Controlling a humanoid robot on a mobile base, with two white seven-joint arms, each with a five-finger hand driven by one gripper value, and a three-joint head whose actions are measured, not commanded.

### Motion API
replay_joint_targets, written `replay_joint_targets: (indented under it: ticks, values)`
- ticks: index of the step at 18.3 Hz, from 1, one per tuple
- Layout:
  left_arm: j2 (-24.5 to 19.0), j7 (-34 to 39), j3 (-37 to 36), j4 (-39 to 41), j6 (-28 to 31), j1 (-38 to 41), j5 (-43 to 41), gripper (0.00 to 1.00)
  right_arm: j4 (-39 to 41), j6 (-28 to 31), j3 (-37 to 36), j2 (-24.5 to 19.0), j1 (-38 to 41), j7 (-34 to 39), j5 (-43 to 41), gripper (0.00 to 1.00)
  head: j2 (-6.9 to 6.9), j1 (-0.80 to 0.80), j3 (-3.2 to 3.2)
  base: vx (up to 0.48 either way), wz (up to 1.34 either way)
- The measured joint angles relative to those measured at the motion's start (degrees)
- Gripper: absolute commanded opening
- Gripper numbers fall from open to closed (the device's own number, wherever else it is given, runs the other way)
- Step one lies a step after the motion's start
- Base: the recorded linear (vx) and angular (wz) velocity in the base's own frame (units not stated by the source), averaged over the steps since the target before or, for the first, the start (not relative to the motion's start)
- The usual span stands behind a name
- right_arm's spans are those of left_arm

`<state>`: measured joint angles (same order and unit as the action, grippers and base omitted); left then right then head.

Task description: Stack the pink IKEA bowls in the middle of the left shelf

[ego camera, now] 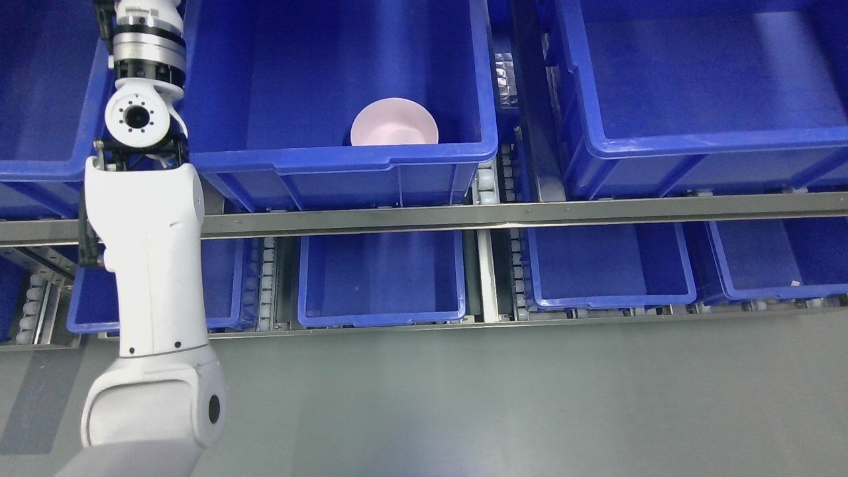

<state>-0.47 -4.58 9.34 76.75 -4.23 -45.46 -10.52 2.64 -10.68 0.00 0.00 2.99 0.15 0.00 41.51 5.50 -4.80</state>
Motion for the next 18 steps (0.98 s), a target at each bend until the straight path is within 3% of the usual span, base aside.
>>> replay_joint_targets:
  ticks: [18]
  values:
    - [0.4, 1.1, -5.4, 9.3, 2.7, 10.7, 3.0, 1.00, 0.0, 0.0, 0.0, 0.0, 0.0, 0.0, 0.0, 1.00, 0.00, 0.00, 0.00, -0.008, 0.02]
